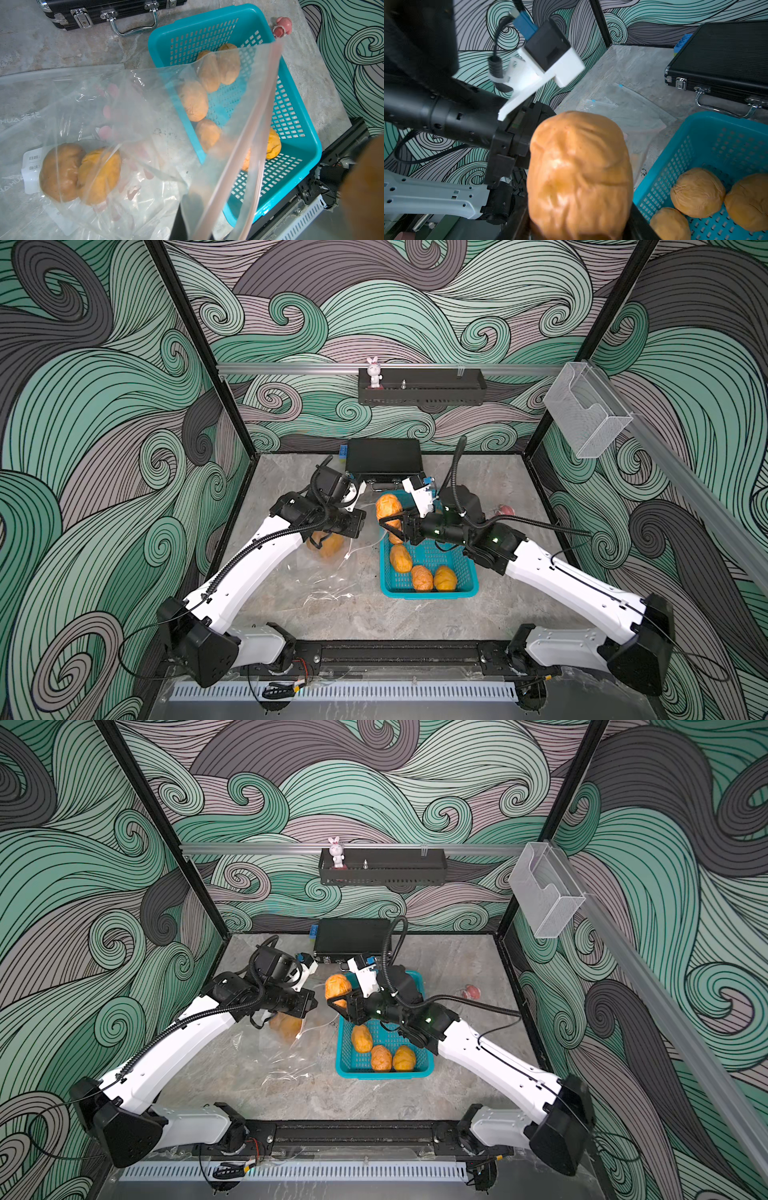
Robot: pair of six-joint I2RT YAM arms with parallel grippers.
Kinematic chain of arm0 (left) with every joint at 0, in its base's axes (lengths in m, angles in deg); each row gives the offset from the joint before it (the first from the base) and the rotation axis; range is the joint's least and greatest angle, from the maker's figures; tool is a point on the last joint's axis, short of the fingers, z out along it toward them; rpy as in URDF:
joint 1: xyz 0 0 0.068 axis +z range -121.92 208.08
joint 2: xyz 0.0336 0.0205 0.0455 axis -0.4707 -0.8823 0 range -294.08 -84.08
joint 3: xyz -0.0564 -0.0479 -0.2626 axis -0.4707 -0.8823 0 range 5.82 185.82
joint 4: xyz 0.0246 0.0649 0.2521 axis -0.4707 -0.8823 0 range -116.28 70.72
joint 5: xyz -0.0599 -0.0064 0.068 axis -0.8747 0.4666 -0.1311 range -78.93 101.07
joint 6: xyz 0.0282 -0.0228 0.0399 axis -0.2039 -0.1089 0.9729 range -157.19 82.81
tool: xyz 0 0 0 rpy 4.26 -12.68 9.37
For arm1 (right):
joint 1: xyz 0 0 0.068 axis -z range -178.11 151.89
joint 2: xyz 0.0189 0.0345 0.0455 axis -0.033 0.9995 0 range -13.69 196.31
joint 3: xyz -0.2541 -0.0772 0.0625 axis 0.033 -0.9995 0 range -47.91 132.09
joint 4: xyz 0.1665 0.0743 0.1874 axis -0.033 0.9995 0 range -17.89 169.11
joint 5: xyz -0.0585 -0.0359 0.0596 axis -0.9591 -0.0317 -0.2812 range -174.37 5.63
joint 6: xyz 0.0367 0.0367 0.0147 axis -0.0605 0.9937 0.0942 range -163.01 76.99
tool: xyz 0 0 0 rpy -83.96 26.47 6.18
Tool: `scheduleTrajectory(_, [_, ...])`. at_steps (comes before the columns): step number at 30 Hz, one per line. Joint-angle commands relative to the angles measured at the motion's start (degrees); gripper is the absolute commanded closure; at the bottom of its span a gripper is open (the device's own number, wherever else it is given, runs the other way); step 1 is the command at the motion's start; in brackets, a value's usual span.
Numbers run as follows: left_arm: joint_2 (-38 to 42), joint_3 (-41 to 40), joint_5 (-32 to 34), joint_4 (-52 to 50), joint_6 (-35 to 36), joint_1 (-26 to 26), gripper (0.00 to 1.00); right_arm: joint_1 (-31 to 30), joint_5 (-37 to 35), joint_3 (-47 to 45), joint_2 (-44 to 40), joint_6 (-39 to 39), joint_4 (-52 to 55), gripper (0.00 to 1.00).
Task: Put the potatoes into a zipper bag and zip it
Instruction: Place the potato into the zipper food storage bag.
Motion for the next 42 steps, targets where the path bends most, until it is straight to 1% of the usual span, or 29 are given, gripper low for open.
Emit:
scheduleTrajectory(1, [0.87, -0.16, -0.9, 0.95, 0.12, 0.67, 1.0, -0.26, -0.18, 2.47, 2.85, -0.56, 1.03, 0.54])
scheduleTrajectory(3, [0.88, -0.16, -0.9, 0.95, 0.19, 0.69, 1.0, -0.28, -1.33, 4.34, 5.22, -0.4, 3.04, 0.54])
scheduleTrajectory(6, [0.75, -0.18, -0.9, 0.95, 0.28, 0.7, 1.0, -0.32, -1.51, 5.84, 7.75, -0.02, 4.48, 0.51])
scheduleTrajectory(9, [0.66, -0.11, -0.81, 0.78, 0.22, 0.7, 1.0, -0.55, -1.13, 6.59, 9.14, 0.22, 5.04, 0.46])
scheduleTrajectory(13, [0.72, -0.11, -0.77, 0.79, 0.3, 0.7, 1.0, -0.97, -3.47, 8.06, 10.02, -0.39, 8.07, 0.38])
scheduleTrajectory(19, [0.75, -0.16, -0.81, 0.69, 0.31, 0.7, 1.0, -0.99, -3.19, 9.53, 10.46, -0.57, 10.63, 0.3])
scheduleTrajectory(24, [0.6, -0.14, -0.9, 0.69, 0.42, 0.66, 1.0, -0.99, -4.77, 10.09, 8.95, -1.52, 12.89, 0.29])
scheduleTrajectory(28, [0.59, -0.16, -0.92, 0.73, 0.47, 0.69, 1.0, -0.99, -7.99, 10.85, 6.84, -3.69, 17.23, 0.29])
scheduleTrajectory(31, [0.39, -0.16, -1.05, 0.7, 0.47, 0.64, 1.0, -0.99, -10.57, 10.16, 4.11, -5.68, 17.97, 0.3])
scheduleTrajectory(33, [0.35, -0.03, -1.26, 0.53, 0.56, 0.67, 1.0, -0.92, -9.74, 9.65, 2.12, -9.81, 17.11, 0.31])
scheduleTrajectory(36, [0.37, 0.35, -2.02, -0.28, 1.77, 0.71, 1.0, -0.86, -7.25, 7.32, -1.88, -20.16, 13.72, 0.32])
scheduleTrajectory(38, [0.74, 0.93, -2.22, -1.21, 2.71, 0.7, 1.0, -0.32, -3.62, 3.42, -5.54, -27.83, 7.89, 0.31])
scheduleTrajectory(40, [1.68, 0.86, -2.45, -1.42, 3.31, 0.71, 1.0, 1.05, -1.22, -1.43, -8.87, -32.59, 1.07, 0.32])
scheduleTrajectory(42, [2.85, 0.25, -3.15, -1.08, 4.22, 0.7, 1.0, 3.13, 3.9, -3.99, -11.19, -37.86, -1.5, 0.32])
